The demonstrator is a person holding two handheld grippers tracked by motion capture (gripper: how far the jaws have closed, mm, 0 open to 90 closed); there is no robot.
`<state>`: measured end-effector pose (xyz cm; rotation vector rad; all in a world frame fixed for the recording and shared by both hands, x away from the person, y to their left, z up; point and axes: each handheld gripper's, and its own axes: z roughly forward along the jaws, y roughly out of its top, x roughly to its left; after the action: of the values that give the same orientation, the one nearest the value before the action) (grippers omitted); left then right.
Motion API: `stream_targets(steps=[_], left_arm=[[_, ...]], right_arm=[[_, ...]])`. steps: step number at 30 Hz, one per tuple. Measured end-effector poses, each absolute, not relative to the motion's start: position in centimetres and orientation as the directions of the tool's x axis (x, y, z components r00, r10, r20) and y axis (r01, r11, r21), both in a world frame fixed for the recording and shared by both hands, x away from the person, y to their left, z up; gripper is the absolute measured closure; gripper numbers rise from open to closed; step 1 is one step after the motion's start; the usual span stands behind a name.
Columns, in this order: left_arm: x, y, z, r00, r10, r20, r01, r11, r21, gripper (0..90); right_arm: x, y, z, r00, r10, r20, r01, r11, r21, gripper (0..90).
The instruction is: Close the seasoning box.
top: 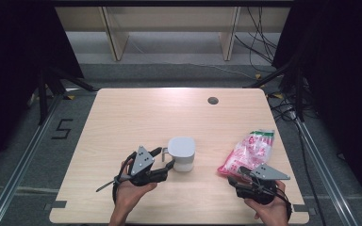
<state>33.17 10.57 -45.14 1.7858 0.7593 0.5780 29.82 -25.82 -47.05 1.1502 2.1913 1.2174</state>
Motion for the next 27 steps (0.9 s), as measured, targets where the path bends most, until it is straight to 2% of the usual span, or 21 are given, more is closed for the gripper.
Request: stream_targets(steps=[2,7,23,25,27], left_arm=[[33.0,10.6,-45.3,0.680,0.733,0.025,0.225,-0.240,0.944,34.8],[32.7,11.0,-45.9,0.675,0.738,0.020,0.230,-0.237,0.944,33.0],[31.6,10.6,-47.1,0.666,0.746,0.002,0.253,-0.228,0.940,30.0],[31.3,10.5,-47.6,0.668,0.744,0.014,0.239,-0.232,0.943,30.1],[30.6,10.1,-48.3,0.657,0.753,-0.038,0.274,-0.191,0.942,30.1]], right_arm=[[29.6,-25.6,-47.1,-0.580,0.810,0.087,0.491,0.262,0.831,38.0],[29.9,-25.8,-47.2,-0.603,0.796,0.053,0.467,0.299,0.832,37.9],[29.6,-25.6,-47.2,-0.603,0.793,0.084,0.491,0.286,0.823,37.7],[29.7,-25.6,-47.4,-0.615,0.786,0.063,0.467,0.299,0.832,37.6],[29.8,-25.7,-47.3,-0.635,0.771,0.053,0.462,0.324,0.826,37.6]])
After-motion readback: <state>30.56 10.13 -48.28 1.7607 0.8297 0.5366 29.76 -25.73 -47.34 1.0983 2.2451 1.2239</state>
